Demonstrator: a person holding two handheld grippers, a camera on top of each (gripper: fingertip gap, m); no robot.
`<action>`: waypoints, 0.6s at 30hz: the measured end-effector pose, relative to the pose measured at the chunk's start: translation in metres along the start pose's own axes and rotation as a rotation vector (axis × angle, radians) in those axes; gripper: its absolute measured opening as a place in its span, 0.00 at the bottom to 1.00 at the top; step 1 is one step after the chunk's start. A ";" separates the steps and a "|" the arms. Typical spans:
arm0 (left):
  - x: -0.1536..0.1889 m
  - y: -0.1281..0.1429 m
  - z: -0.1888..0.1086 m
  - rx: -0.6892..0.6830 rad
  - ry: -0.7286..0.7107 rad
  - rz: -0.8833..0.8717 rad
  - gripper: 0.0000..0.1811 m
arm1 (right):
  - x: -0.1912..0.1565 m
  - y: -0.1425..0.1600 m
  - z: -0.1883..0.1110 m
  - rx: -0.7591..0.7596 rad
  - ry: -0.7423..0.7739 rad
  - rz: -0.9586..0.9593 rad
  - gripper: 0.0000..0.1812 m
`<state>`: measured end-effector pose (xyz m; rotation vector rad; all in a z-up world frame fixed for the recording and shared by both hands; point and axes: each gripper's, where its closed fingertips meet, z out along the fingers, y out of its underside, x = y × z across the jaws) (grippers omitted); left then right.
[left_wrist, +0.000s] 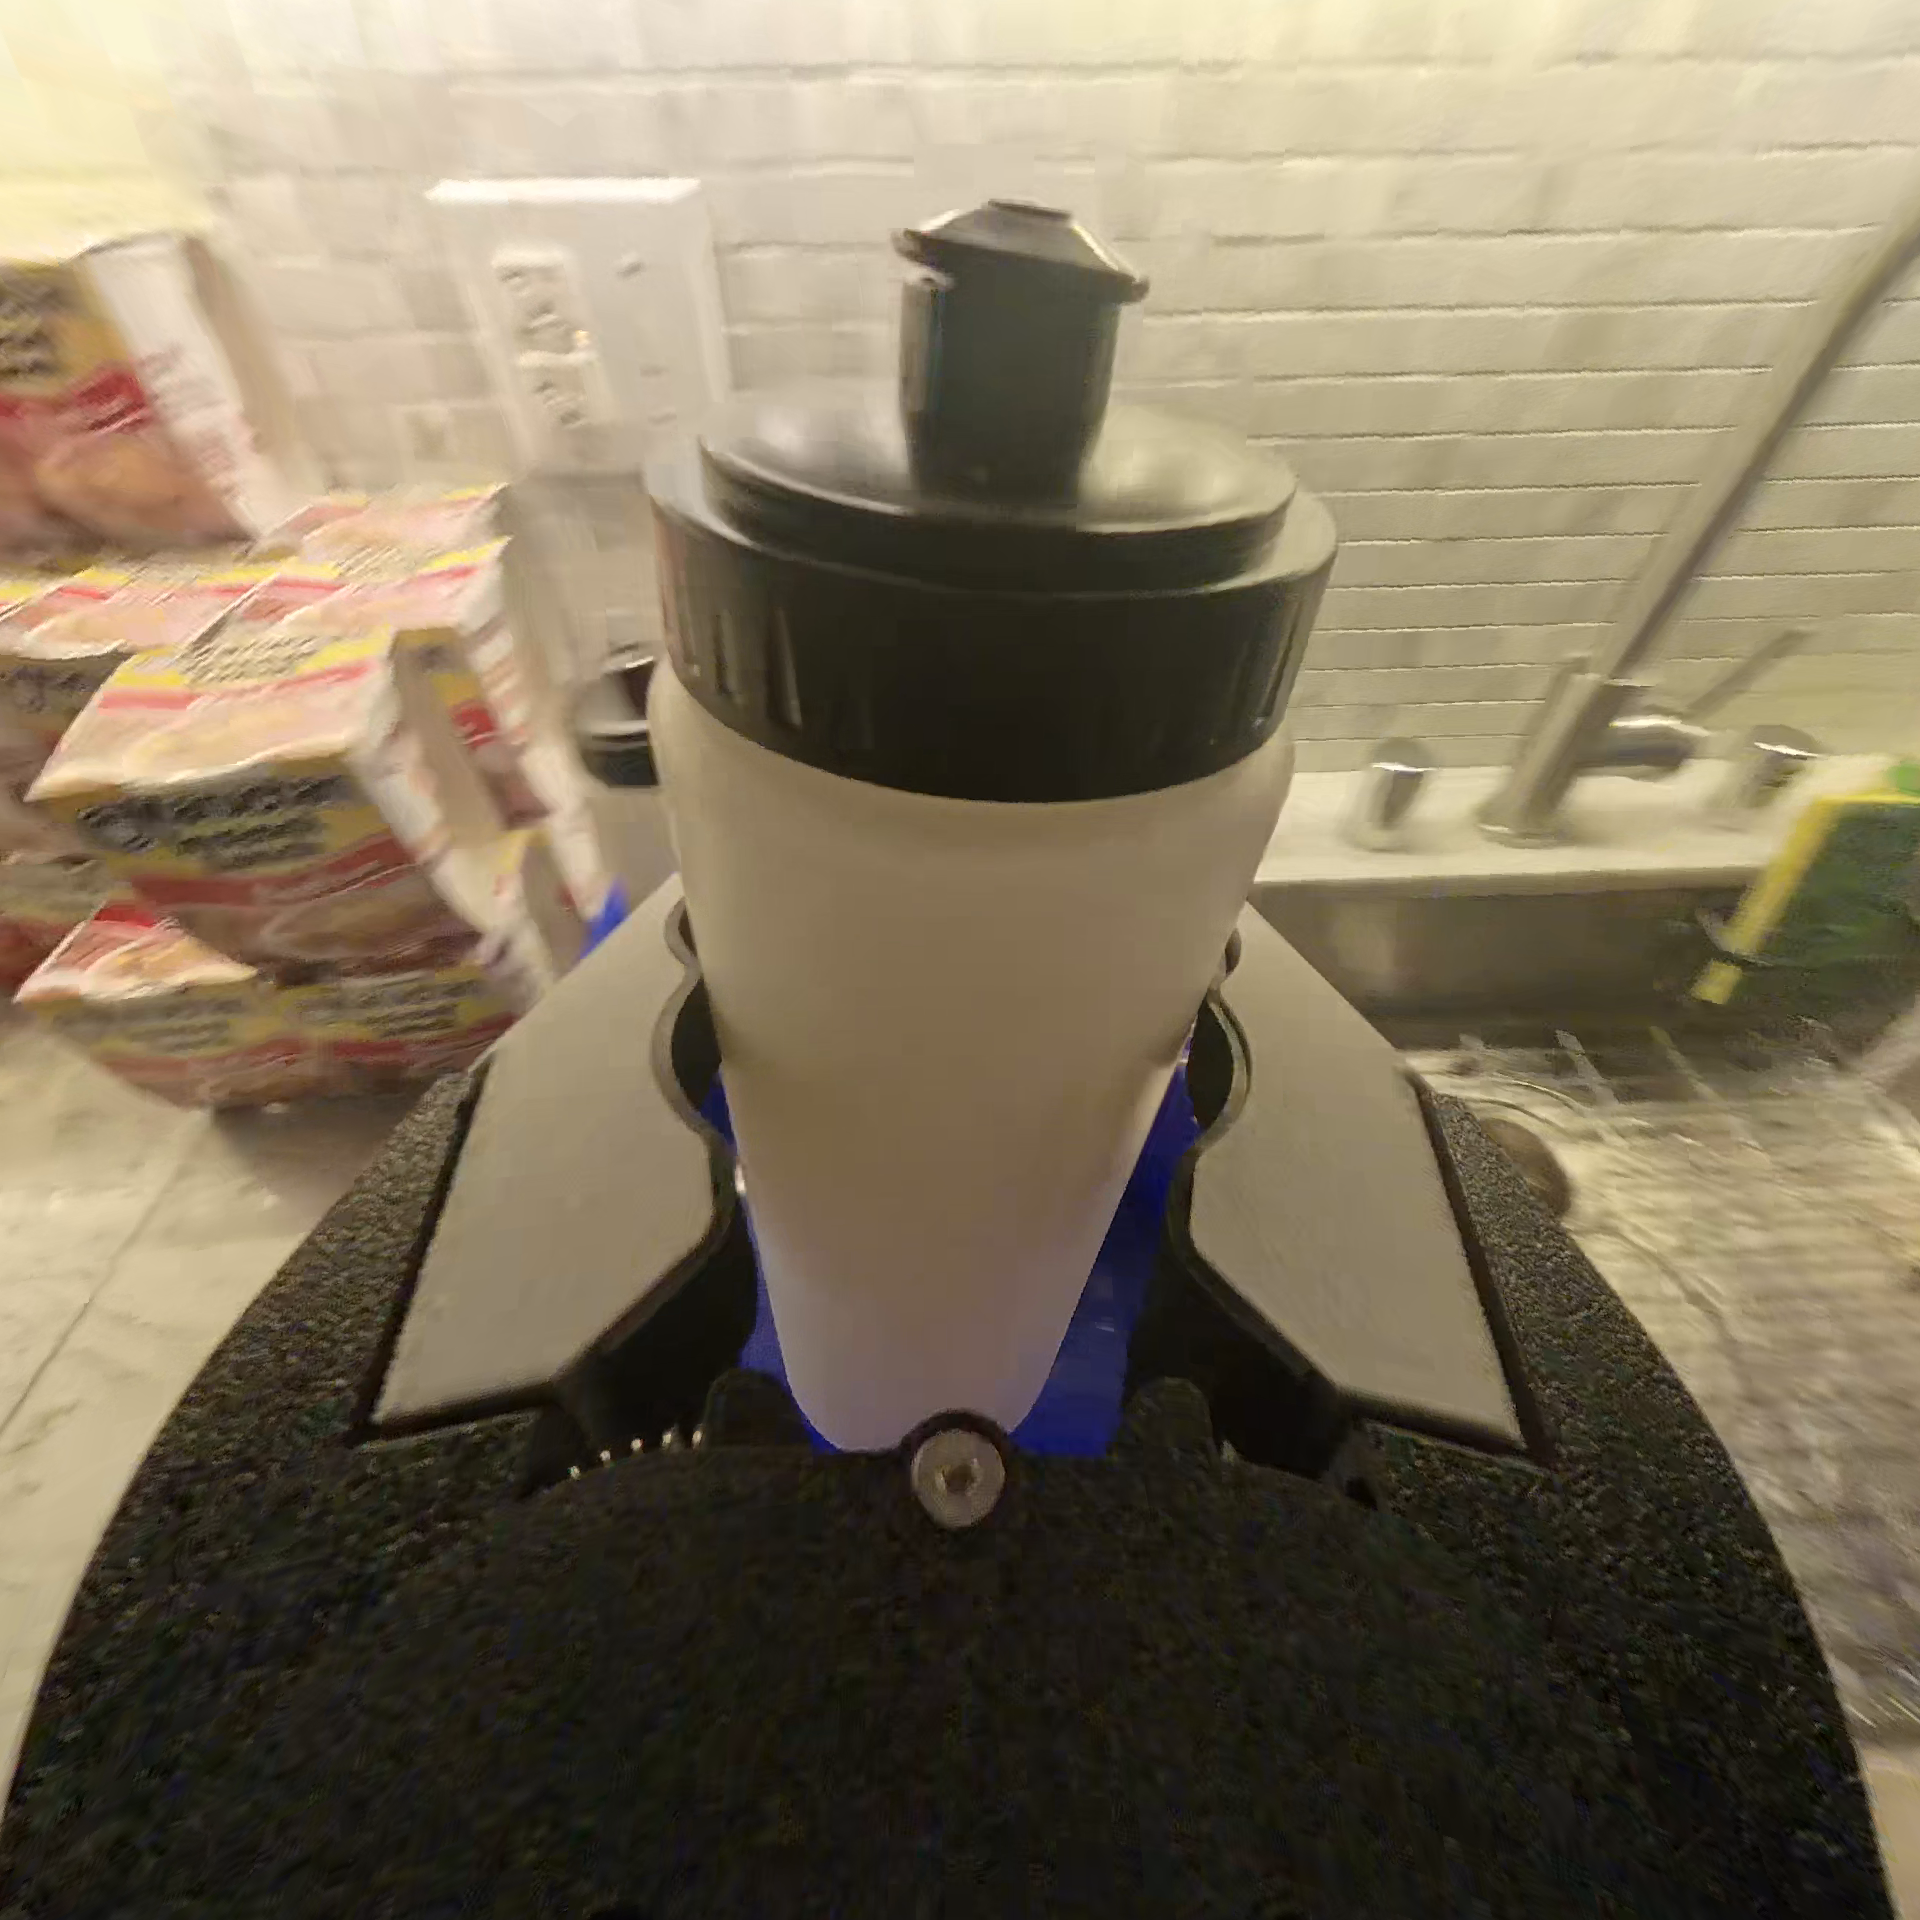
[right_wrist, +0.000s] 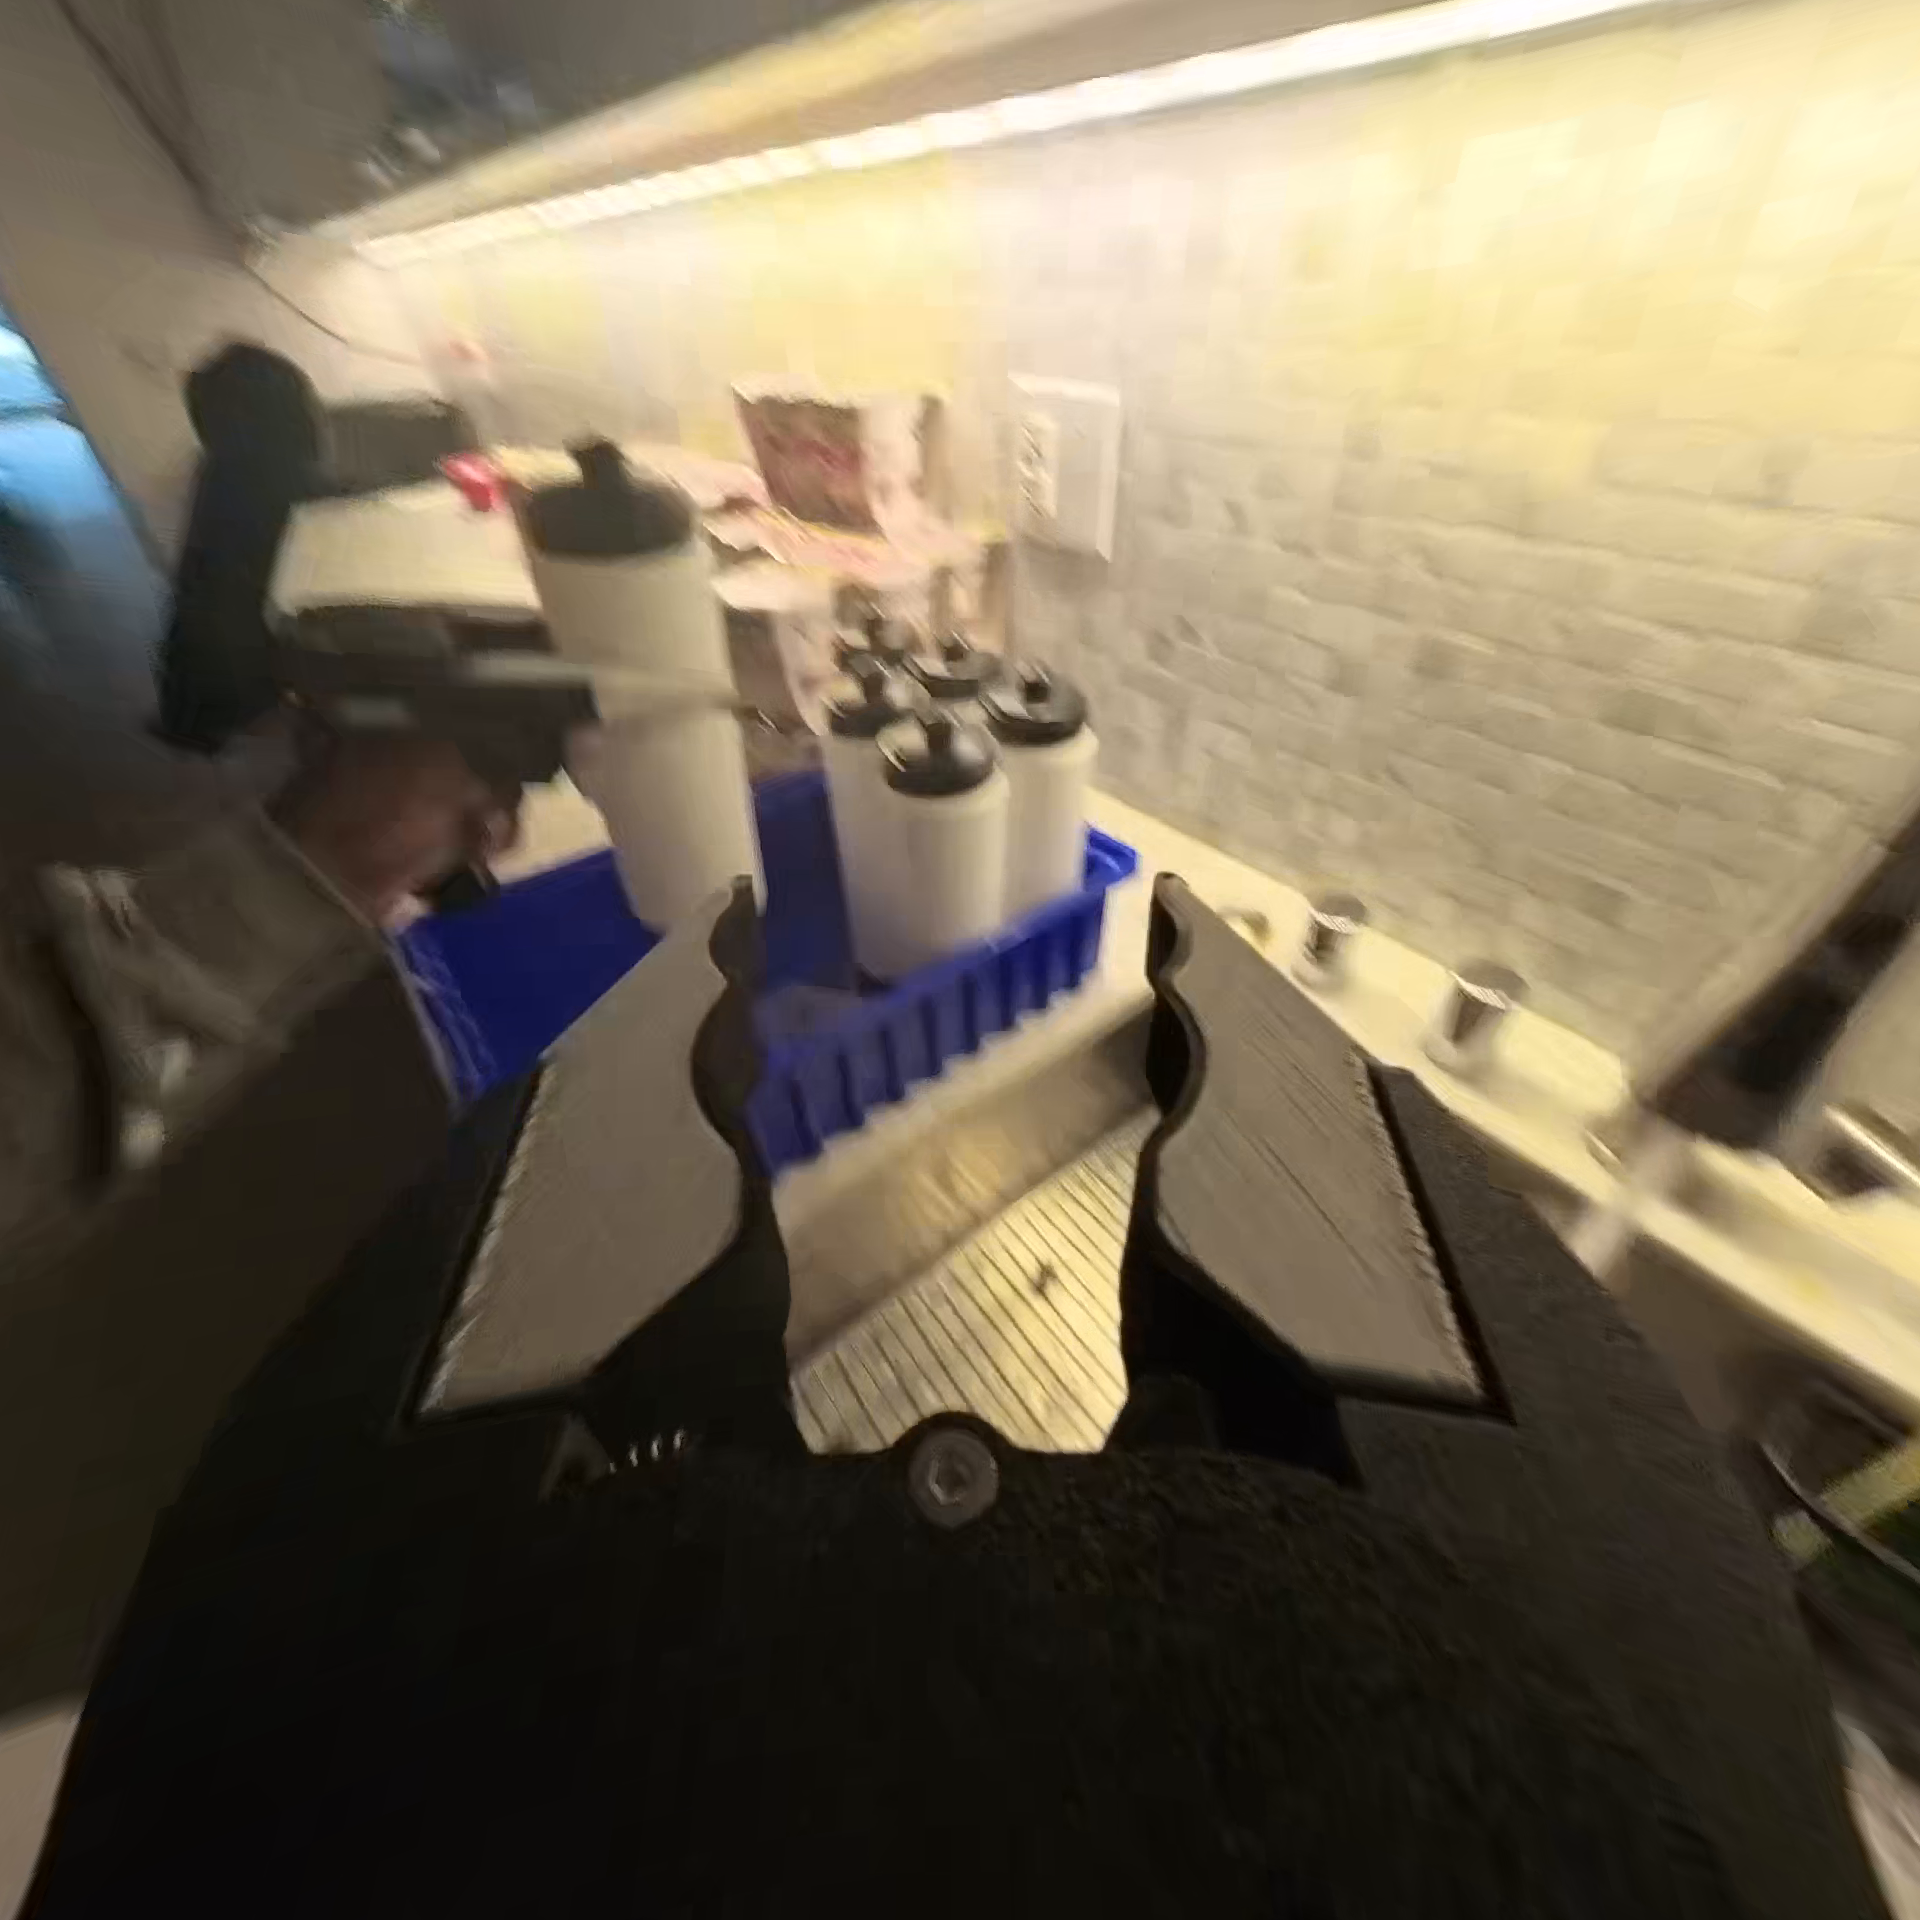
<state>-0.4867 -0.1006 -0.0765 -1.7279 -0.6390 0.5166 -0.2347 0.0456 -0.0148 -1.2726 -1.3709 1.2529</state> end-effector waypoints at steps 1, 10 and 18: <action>0.032 -0.008 -0.011 0.008 0.046 0.018 0.51 | -0.011 -0.016 0.009 0.035 -0.044 0.006 0.43; 0.297 -0.024 -0.072 0.024 0.400 0.216 0.50 | -0.037 -0.040 -0.003 0.008 -0.267 -0.045 0.51; 0.406 -0.023 -0.090 0.054 0.636 0.154 0.58 | -0.001 -0.048 -0.085 0.063 -0.271 0.039 0.44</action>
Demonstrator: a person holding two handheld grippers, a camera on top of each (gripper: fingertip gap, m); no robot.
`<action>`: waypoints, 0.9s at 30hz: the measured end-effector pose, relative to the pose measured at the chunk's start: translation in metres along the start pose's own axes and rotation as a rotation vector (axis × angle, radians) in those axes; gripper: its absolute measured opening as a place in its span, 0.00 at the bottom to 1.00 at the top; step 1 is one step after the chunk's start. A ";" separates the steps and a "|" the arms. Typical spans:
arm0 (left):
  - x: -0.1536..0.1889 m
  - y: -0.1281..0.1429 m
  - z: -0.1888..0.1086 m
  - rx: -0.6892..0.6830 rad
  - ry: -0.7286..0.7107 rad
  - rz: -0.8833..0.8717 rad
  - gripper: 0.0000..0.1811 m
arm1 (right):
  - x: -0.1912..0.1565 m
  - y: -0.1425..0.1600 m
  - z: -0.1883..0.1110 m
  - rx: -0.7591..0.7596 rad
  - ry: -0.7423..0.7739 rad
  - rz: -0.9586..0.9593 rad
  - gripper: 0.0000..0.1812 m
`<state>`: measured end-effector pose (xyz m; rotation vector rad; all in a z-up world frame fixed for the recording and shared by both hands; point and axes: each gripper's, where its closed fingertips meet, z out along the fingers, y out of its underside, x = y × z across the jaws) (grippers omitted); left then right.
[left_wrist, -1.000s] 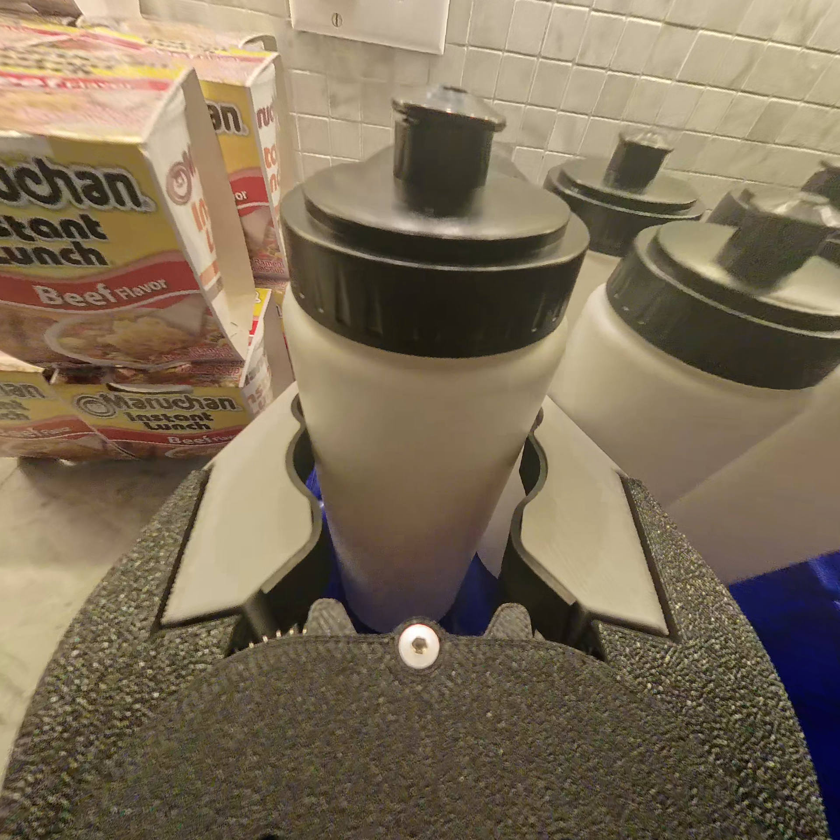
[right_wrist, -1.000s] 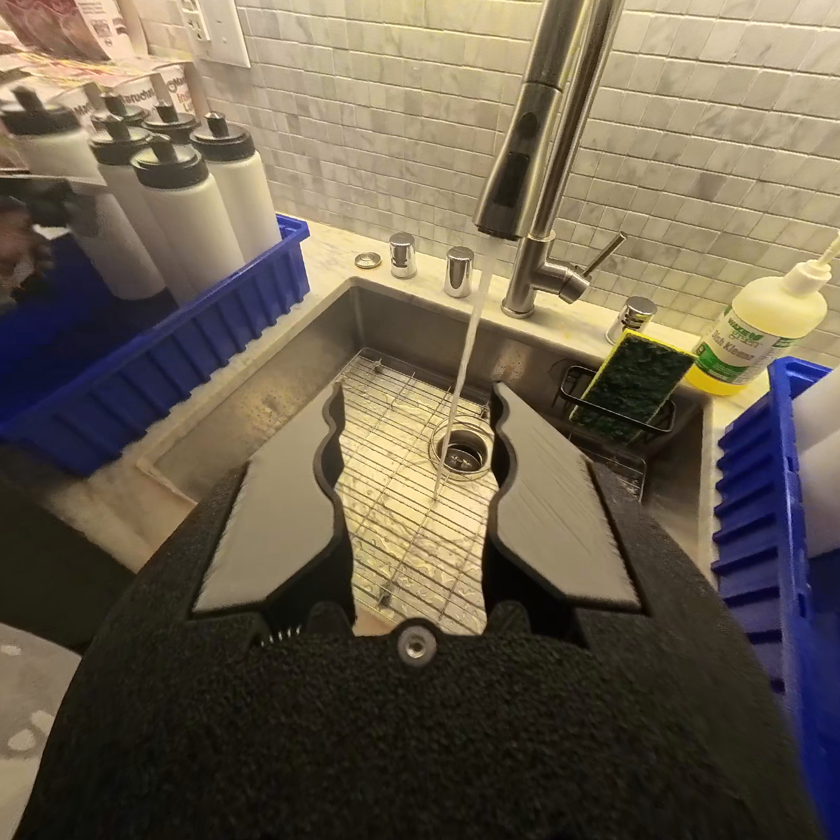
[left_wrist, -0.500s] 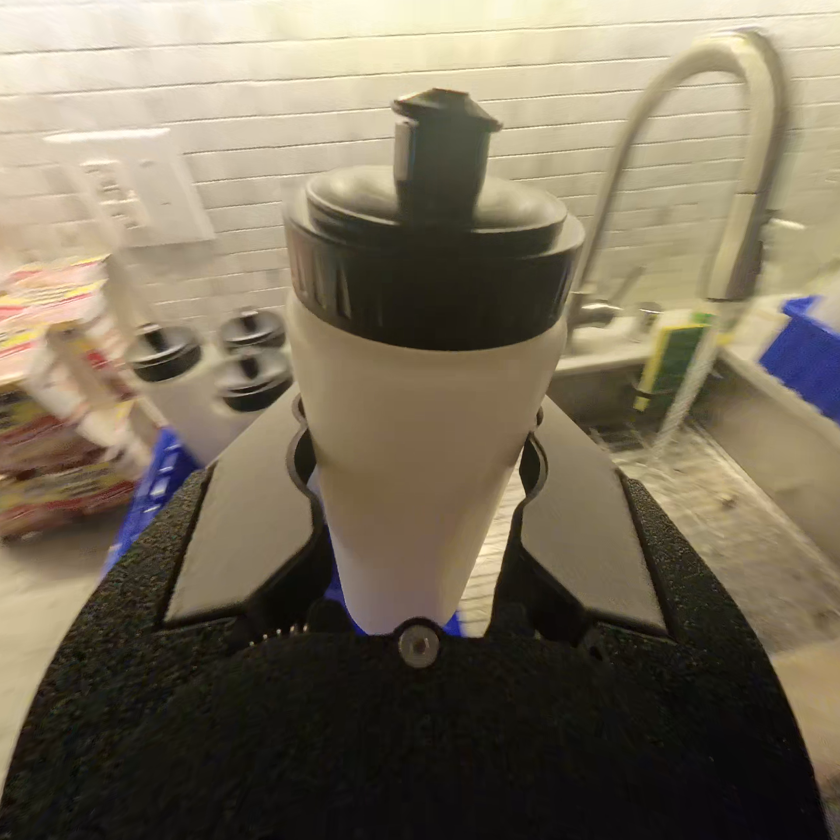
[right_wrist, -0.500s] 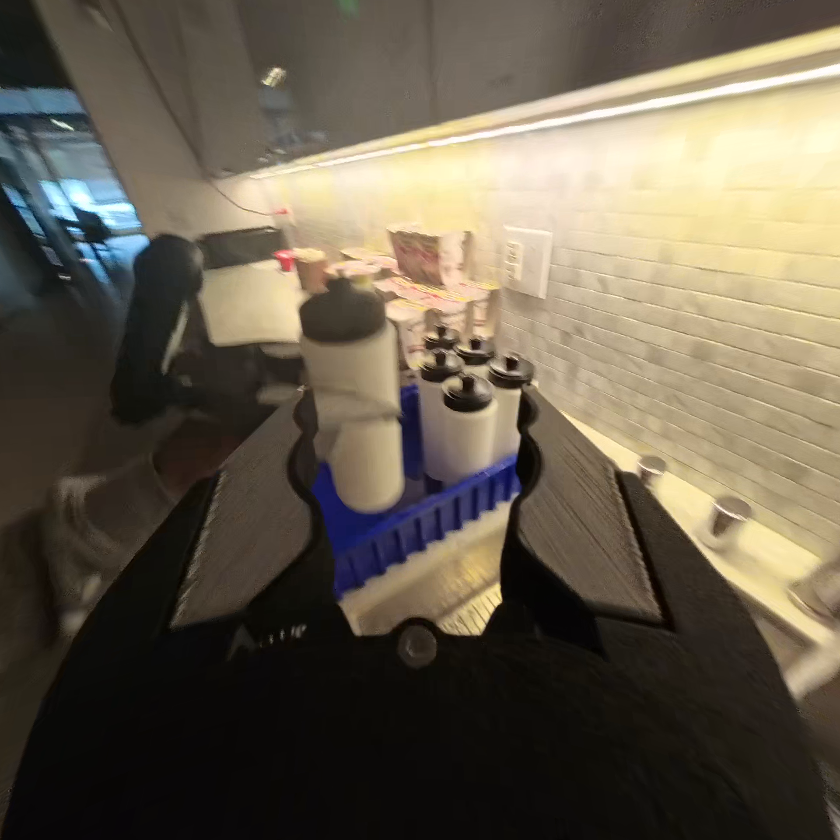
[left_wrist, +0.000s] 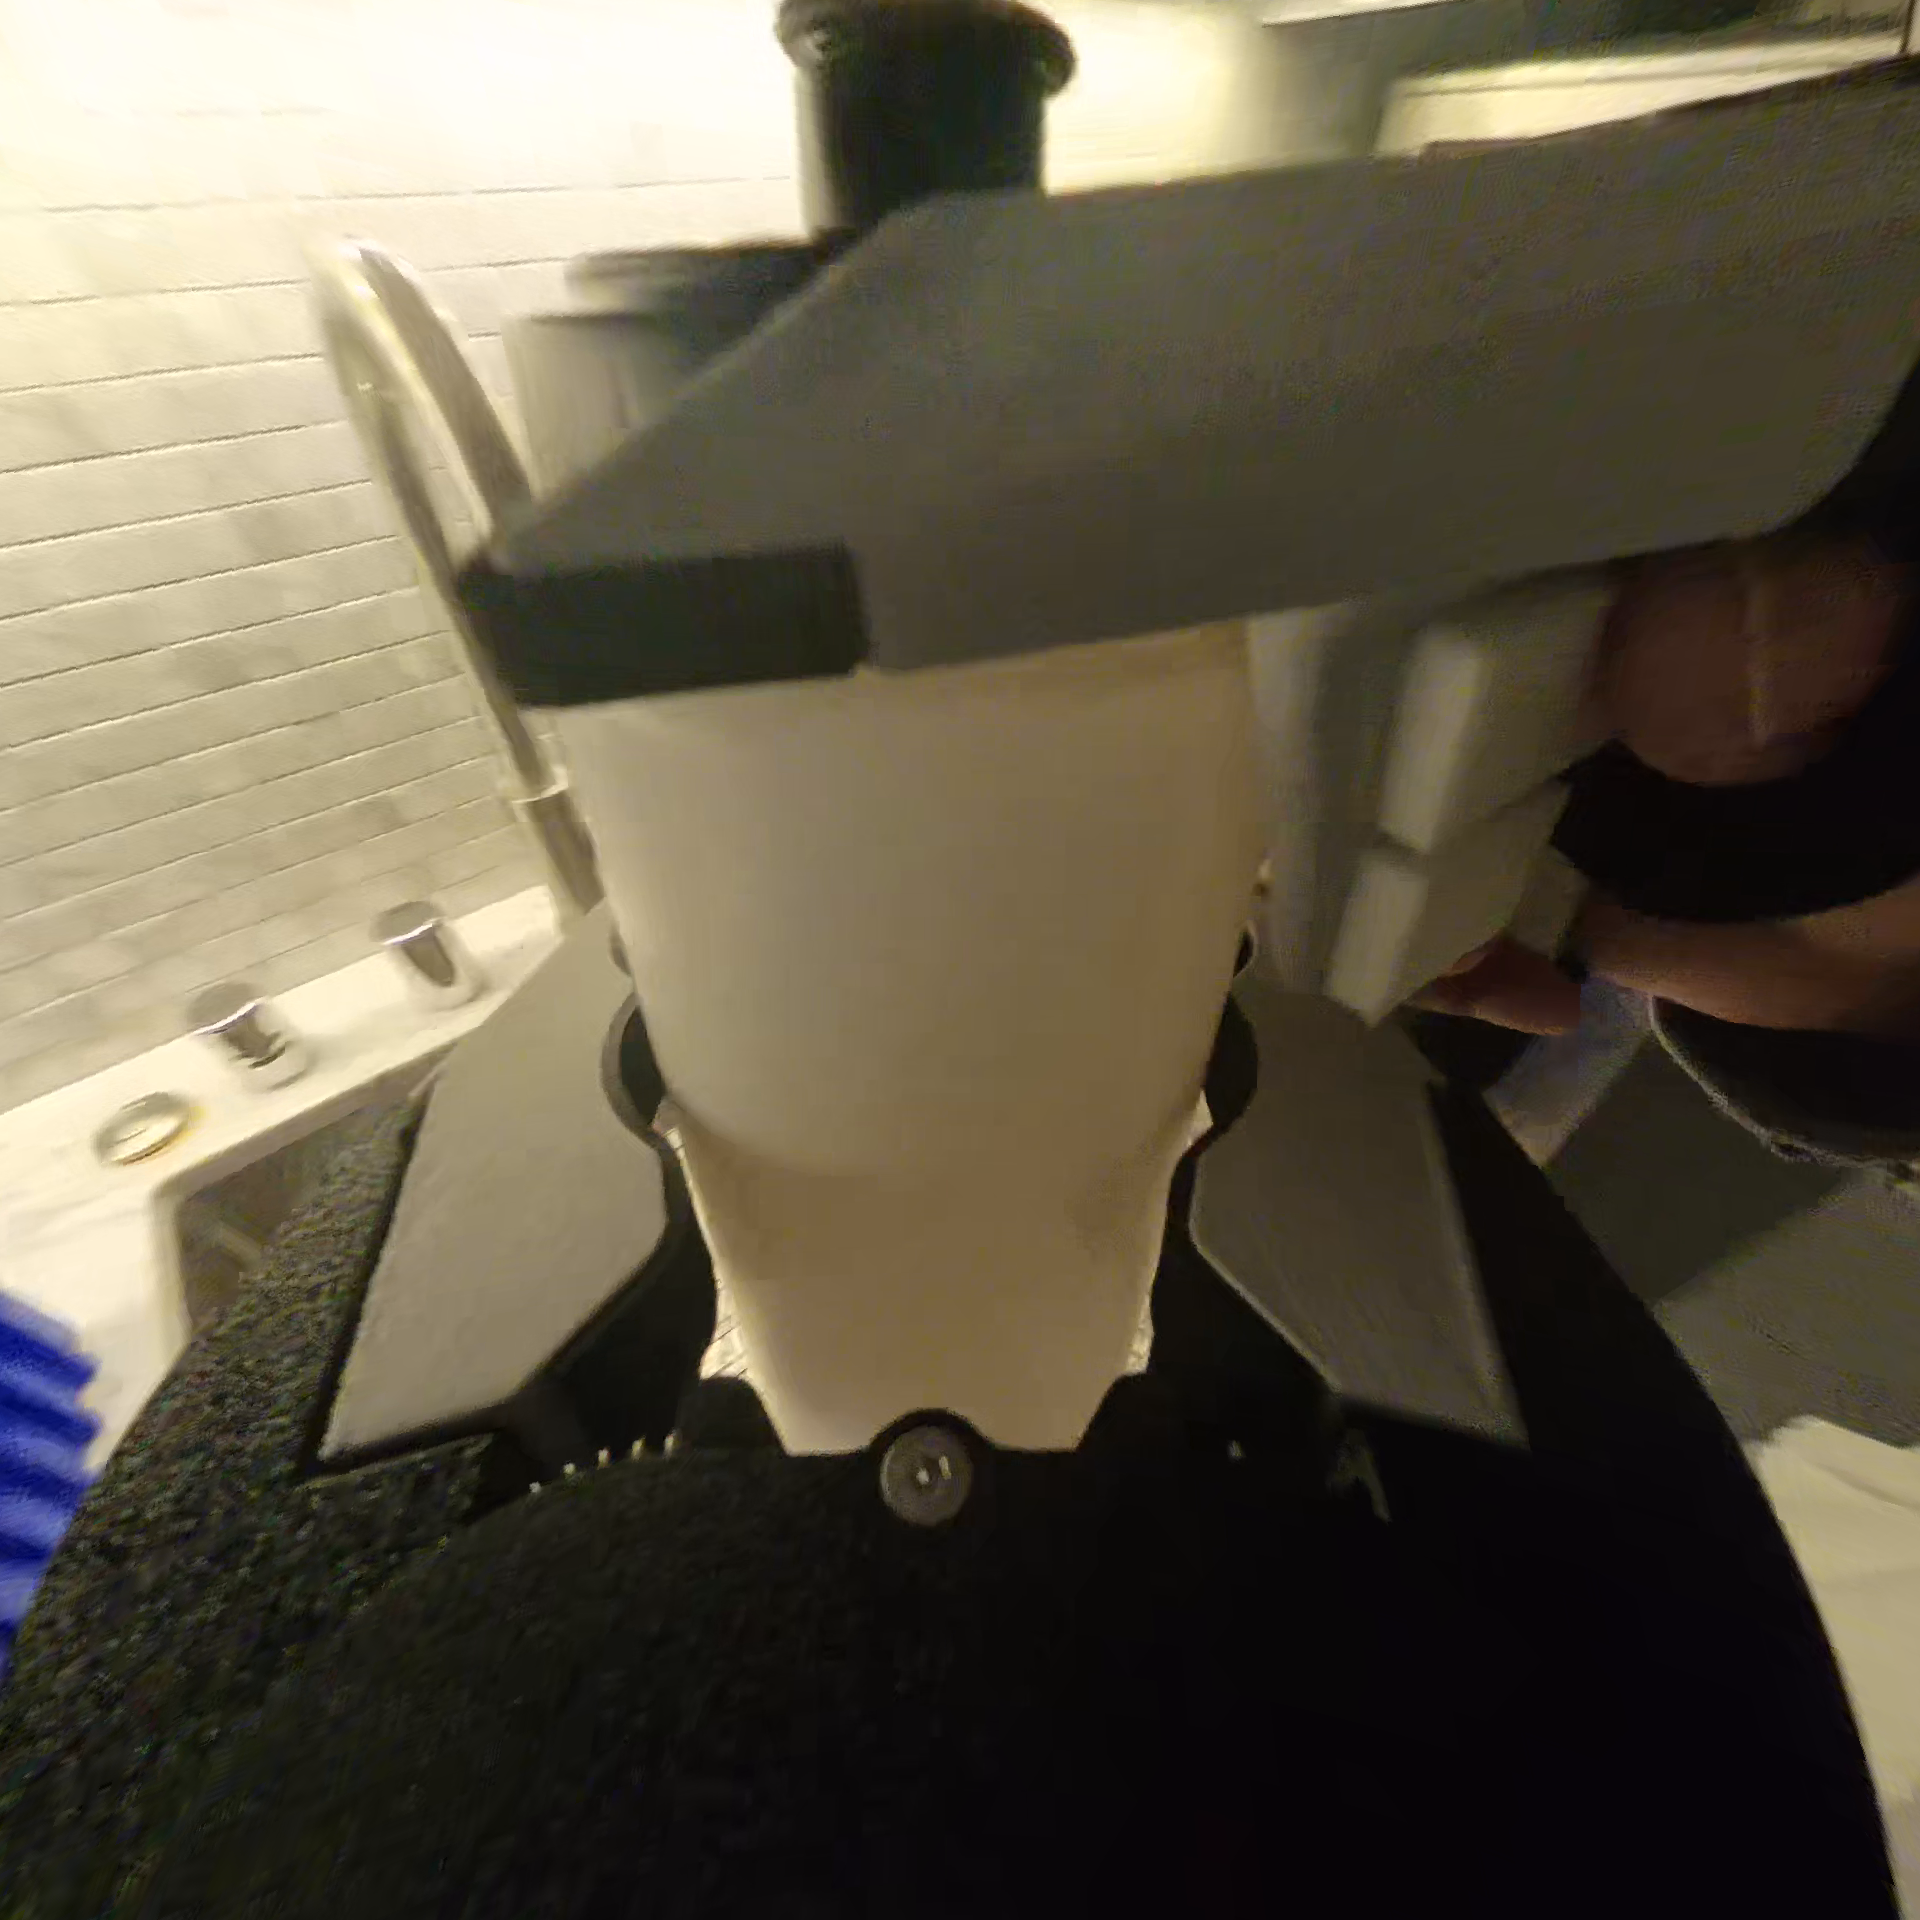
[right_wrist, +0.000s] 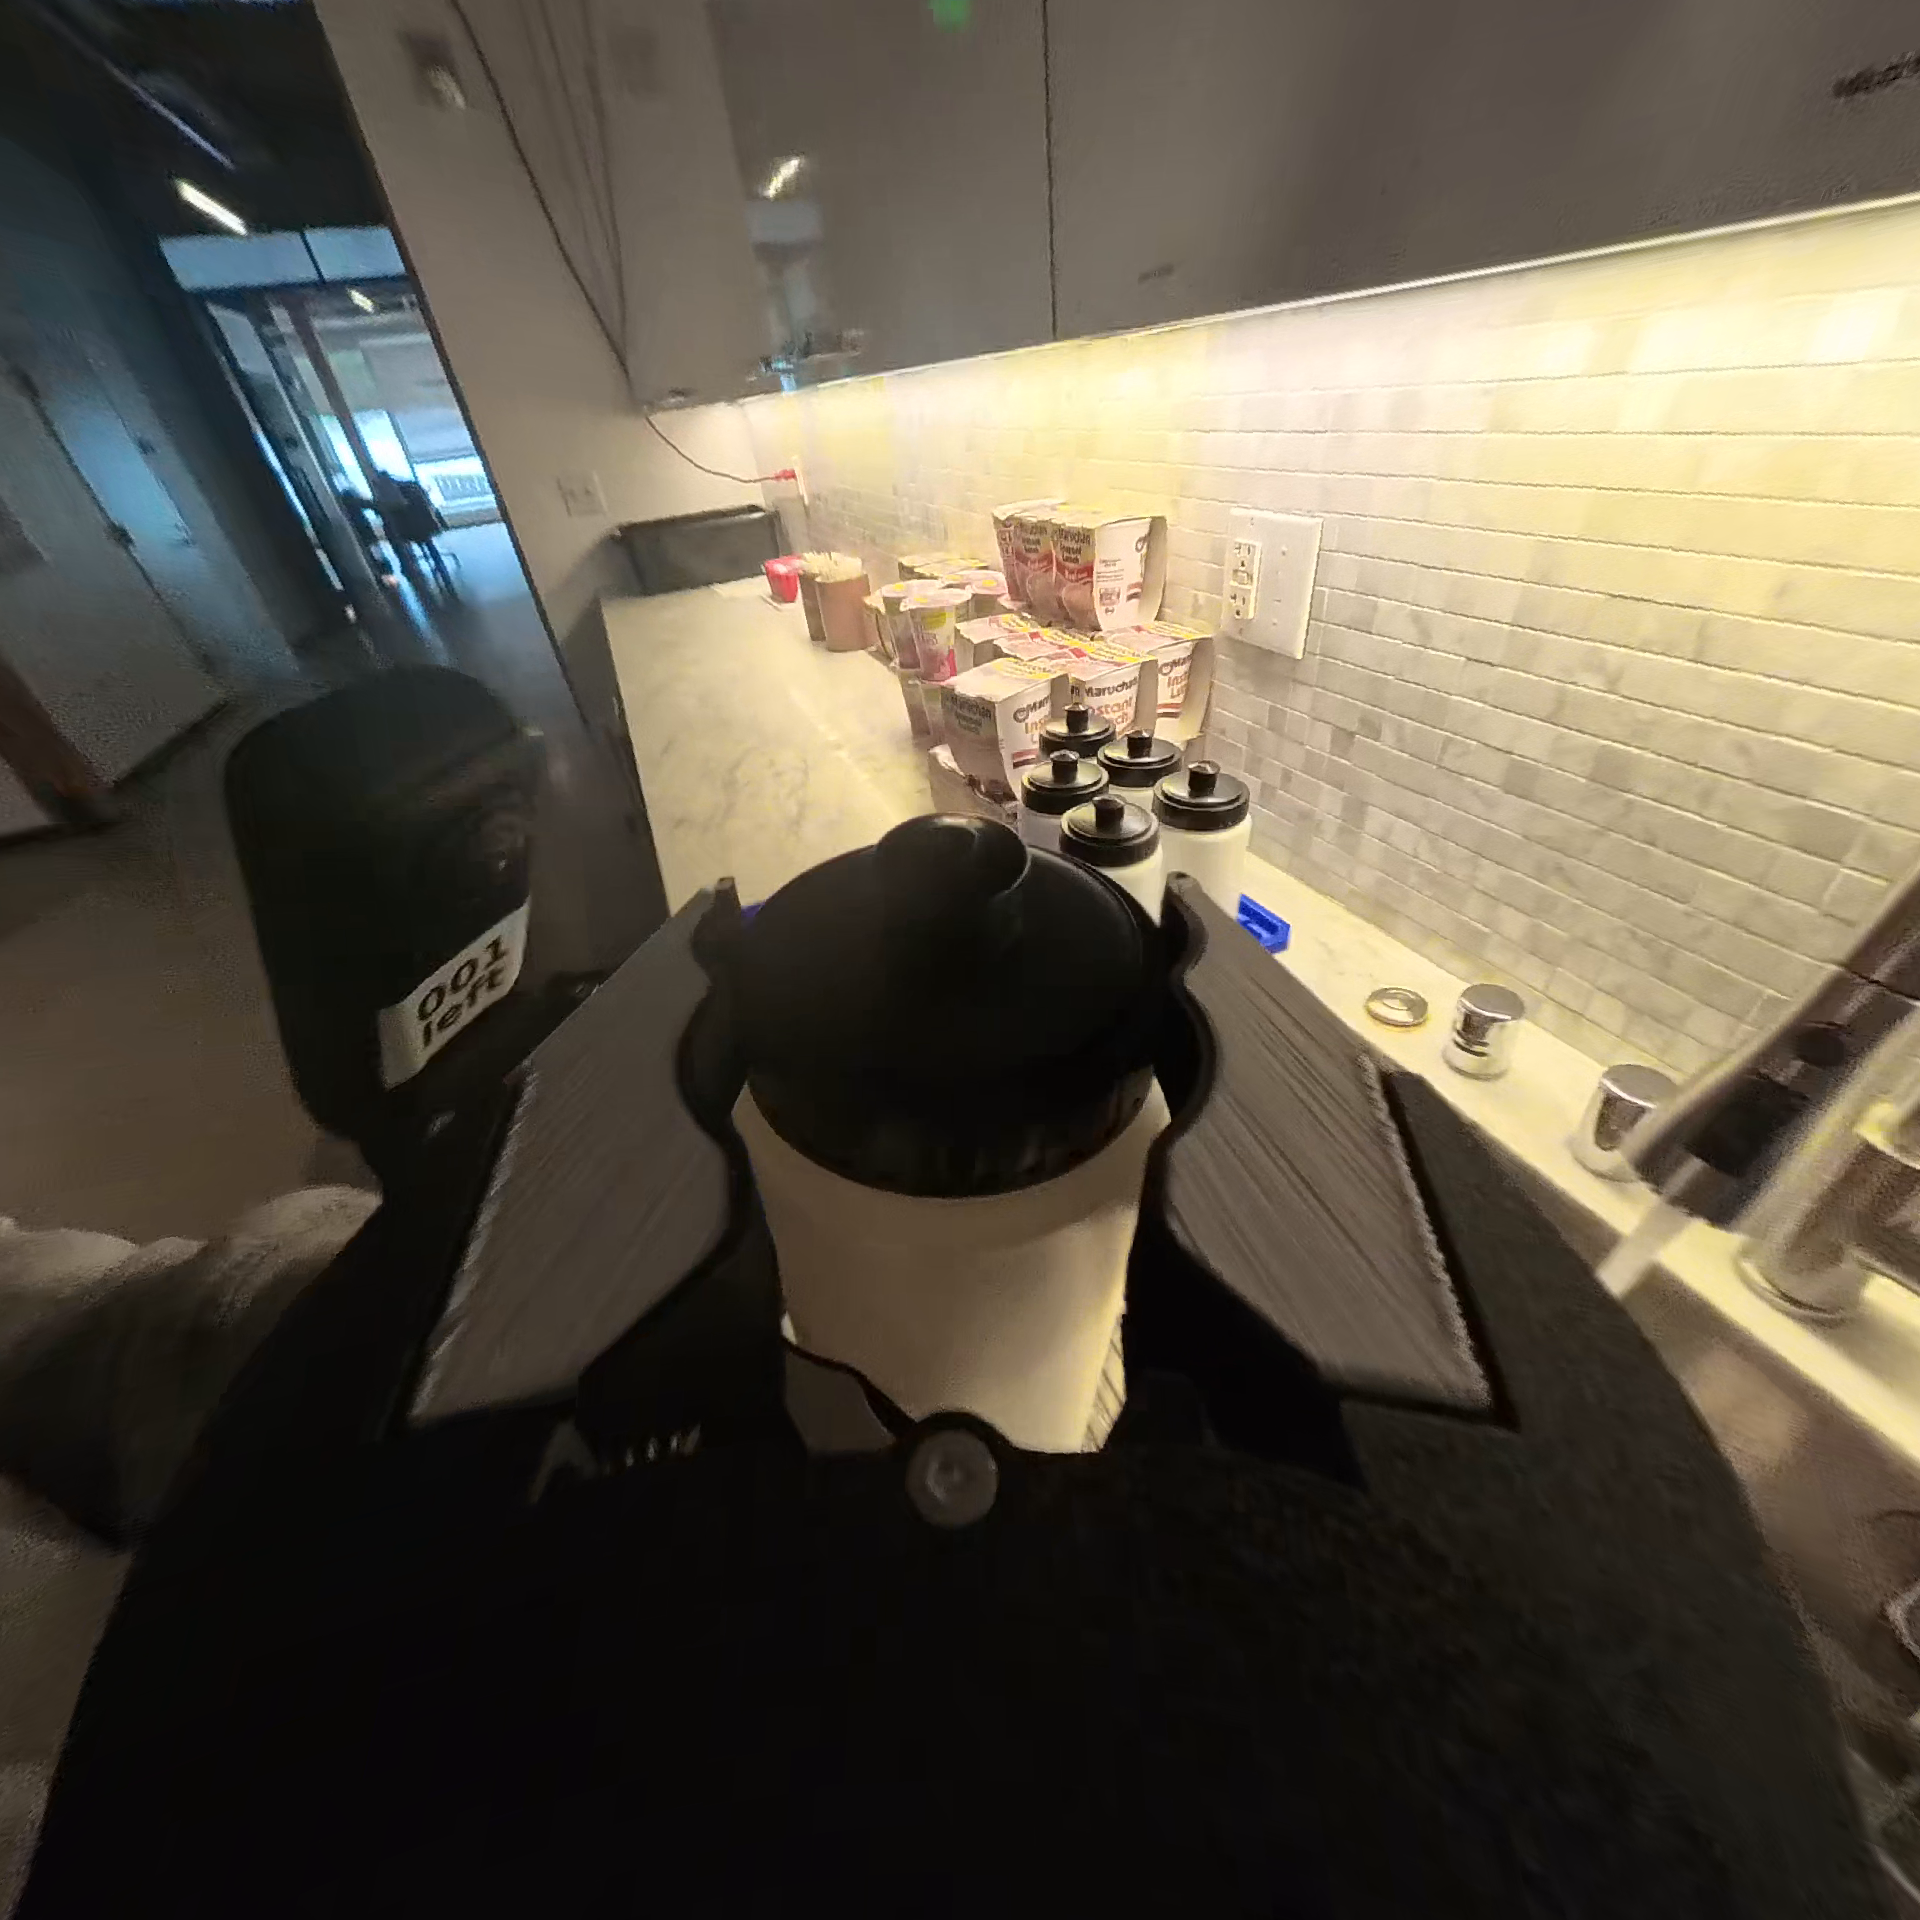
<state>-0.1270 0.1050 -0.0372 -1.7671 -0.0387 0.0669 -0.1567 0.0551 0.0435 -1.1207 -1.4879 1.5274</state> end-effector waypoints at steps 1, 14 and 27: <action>0.009 0.000 0.005 -0.007 0.040 0.012 0.59 | -0.001 0.002 -0.008 -0.021 -0.020 -0.024 0.44; 0.106 -0.026 -0.002 0.025 0.602 -0.054 0.57 | -0.038 -0.032 -0.081 0.016 -0.540 0.007 0.54; 0.082 -0.009 -0.013 -0.031 0.538 0.041 0.57 | -0.053 -0.008 -0.059 -0.037 -0.622 -0.042 0.43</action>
